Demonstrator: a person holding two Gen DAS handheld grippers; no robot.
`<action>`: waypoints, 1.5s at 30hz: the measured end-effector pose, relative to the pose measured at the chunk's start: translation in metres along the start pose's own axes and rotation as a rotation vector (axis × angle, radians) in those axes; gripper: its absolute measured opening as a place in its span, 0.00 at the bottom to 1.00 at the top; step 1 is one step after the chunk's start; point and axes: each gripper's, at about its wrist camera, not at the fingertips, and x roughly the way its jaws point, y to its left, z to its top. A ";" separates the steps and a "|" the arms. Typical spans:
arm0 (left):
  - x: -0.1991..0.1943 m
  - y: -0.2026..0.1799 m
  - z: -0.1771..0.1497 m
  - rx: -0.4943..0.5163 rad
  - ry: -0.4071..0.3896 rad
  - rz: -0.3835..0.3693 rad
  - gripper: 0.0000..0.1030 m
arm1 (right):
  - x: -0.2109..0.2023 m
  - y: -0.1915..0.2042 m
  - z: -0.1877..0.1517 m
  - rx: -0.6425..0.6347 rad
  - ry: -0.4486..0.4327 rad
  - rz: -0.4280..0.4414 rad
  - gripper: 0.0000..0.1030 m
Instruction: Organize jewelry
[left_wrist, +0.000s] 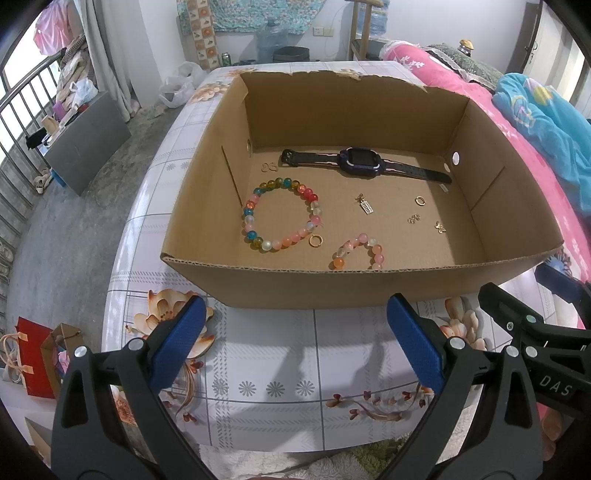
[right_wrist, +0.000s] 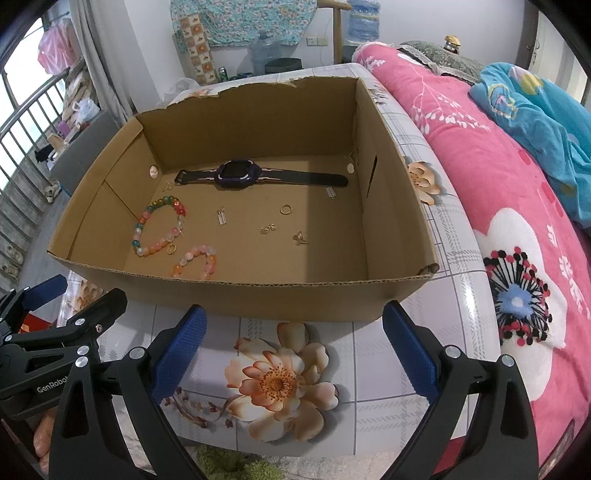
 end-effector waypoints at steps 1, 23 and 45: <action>0.000 0.000 0.000 0.000 0.001 0.000 0.92 | 0.000 0.000 0.000 0.000 0.001 0.000 0.91; 0.000 -0.001 0.000 -0.001 0.001 -0.001 0.92 | -0.002 -0.003 0.000 0.004 0.005 0.001 0.91; 0.001 -0.003 -0.001 0.006 -0.001 0.003 0.92 | -0.002 -0.005 -0.002 0.013 0.003 0.005 0.91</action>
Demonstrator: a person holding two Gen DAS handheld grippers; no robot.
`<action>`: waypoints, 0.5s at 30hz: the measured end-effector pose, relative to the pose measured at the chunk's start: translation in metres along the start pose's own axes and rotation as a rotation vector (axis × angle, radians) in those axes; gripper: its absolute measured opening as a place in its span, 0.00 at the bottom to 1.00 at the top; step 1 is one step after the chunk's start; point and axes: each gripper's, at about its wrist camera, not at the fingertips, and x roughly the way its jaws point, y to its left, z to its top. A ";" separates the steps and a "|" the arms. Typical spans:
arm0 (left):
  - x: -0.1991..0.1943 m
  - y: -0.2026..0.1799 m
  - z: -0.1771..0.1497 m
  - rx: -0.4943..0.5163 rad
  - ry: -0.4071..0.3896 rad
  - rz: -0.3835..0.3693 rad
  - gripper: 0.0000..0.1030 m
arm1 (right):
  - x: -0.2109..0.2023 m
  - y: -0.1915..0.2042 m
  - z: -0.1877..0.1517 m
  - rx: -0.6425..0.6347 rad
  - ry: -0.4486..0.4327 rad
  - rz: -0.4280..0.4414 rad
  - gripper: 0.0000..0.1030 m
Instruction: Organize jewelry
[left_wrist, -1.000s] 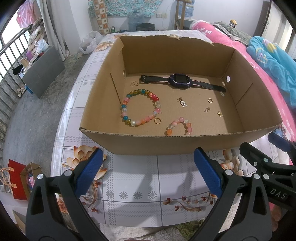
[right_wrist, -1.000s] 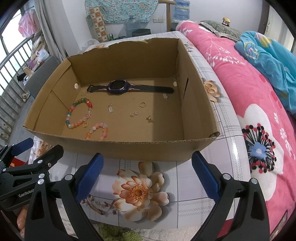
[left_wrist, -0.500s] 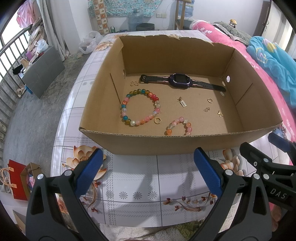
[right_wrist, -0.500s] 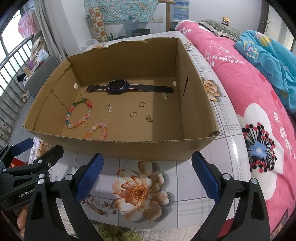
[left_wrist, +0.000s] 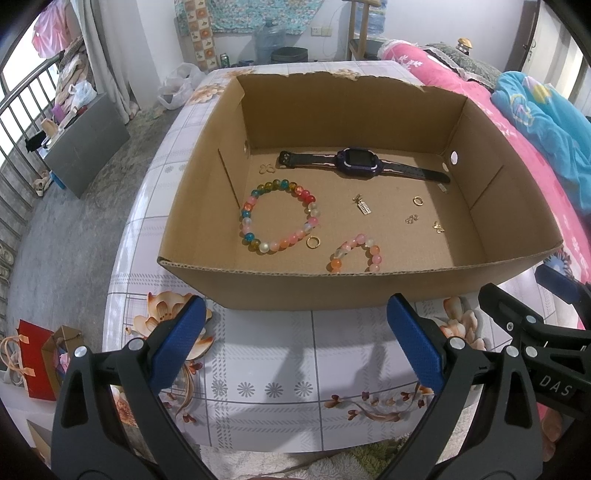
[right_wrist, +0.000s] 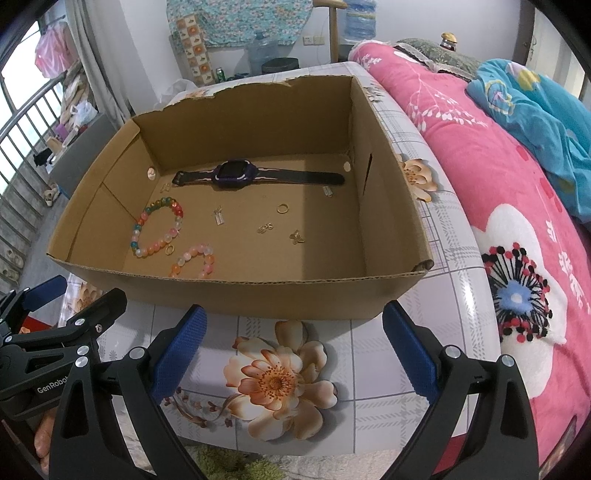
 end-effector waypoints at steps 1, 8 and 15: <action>0.000 0.000 0.000 0.000 0.000 0.000 0.92 | 0.000 0.001 0.000 0.000 0.000 -0.001 0.91; 0.000 0.000 0.000 -0.001 0.000 -0.001 0.92 | -0.001 0.000 -0.001 0.004 0.002 0.000 0.91; 0.000 -0.001 0.000 0.000 0.001 -0.001 0.92 | 0.000 -0.001 0.000 0.004 0.002 0.000 0.91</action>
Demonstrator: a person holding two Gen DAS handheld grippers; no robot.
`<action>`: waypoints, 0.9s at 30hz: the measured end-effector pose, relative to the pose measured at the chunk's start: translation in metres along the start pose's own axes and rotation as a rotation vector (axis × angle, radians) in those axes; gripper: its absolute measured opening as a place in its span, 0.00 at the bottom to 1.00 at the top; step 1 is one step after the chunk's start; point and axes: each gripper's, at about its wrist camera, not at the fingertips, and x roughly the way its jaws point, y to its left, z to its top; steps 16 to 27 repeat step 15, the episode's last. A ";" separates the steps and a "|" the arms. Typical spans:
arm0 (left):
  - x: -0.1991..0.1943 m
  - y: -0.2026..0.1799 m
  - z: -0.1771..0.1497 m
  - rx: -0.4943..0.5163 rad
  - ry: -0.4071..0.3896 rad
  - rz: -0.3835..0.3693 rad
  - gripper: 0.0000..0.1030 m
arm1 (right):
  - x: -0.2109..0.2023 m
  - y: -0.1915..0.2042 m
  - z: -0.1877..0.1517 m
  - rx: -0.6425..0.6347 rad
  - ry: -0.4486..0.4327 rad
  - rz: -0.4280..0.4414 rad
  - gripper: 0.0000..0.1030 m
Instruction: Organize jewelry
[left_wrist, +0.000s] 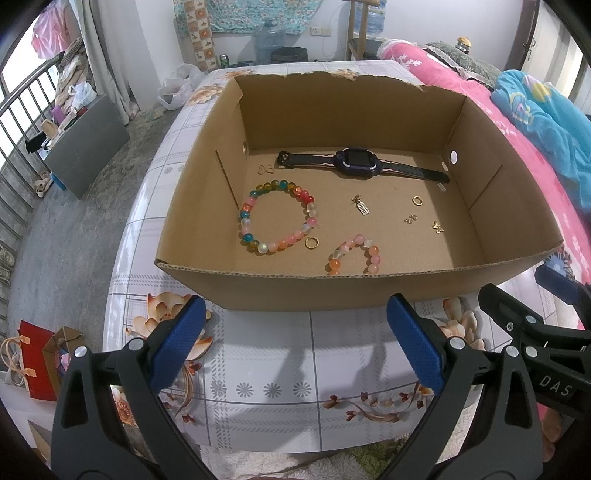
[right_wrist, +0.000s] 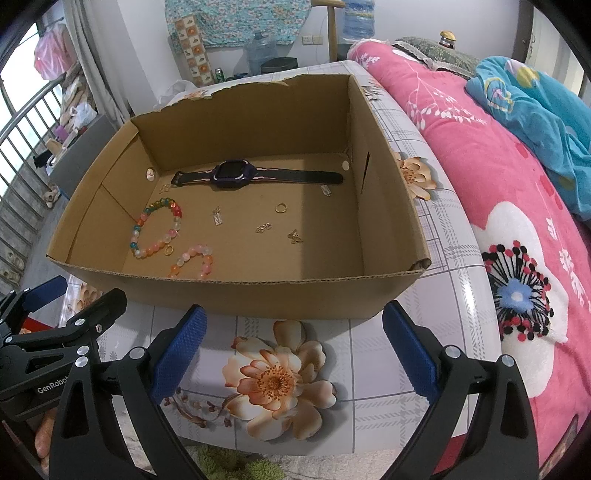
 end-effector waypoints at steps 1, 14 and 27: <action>0.000 0.000 0.000 0.000 0.001 -0.001 0.92 | 0.000 -0.001 -0.001 0.001 0.000 0.001 0.91; 0.001 -0.002 0.001 0.003 0.005 0.000 0.92 | 0.001 -0.001 0.000 0.003 0.002 0.002 0.91; 0.001 -0.002 0.000 0.004 0.006 0.000 0.92 | 0.001 -0.002 -0.001 0.004 0.004 0.002 0.91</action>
